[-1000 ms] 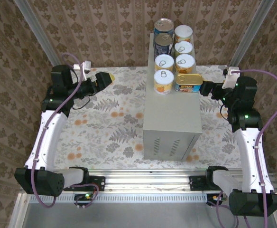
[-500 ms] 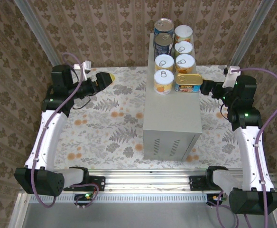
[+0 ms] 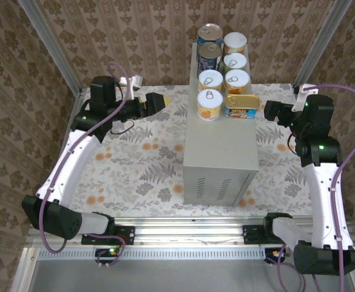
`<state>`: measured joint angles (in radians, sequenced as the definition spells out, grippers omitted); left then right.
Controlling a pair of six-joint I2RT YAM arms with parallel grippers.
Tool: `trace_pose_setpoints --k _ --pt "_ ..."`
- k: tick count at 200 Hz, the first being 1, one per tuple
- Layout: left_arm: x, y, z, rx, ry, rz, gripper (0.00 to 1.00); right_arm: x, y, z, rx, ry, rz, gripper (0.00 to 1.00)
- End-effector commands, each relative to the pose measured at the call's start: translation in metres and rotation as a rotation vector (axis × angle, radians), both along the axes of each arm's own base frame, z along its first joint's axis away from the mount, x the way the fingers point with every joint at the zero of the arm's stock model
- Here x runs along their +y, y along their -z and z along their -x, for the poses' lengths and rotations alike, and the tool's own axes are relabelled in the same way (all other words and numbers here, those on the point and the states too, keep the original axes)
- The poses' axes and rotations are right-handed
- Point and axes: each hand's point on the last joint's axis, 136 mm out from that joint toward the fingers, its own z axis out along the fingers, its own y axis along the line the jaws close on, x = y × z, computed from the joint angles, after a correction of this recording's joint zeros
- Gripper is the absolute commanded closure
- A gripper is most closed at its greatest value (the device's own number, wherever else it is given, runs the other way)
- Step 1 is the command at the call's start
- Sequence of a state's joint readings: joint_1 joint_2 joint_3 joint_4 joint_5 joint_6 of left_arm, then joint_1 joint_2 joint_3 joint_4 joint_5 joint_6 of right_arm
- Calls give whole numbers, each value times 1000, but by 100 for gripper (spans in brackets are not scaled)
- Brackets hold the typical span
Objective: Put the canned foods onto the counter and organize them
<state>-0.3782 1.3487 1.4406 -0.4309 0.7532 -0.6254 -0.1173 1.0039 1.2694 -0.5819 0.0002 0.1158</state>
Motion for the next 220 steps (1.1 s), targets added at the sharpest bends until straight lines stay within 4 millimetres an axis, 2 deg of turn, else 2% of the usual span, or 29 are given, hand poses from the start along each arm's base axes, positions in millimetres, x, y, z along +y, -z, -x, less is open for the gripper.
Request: trace_pose_setpoints --k 1,33,35,41,111,220 --pt "-12 -10 4 -60 30 -17 0 -5 -20 18 -32 45 1 0" --pt "-23 -5 4 -56 56 -37 0 -1 -34 32 -64 37 2 0" --pt "-31 -5 10 -55 80 -36 0 -1 -36 34 -69 35 0 0" --pt "-35 -4 13 -54 94 -38 0 0 -38 36 -77 33 0 0" --pt "-56 5 18 -46 150 -63 0 7 -59 54 -130 4 3 0" --pt "-66 13 16 -31 169 -75 0 19 -67 61 -171 -60 -11 0"
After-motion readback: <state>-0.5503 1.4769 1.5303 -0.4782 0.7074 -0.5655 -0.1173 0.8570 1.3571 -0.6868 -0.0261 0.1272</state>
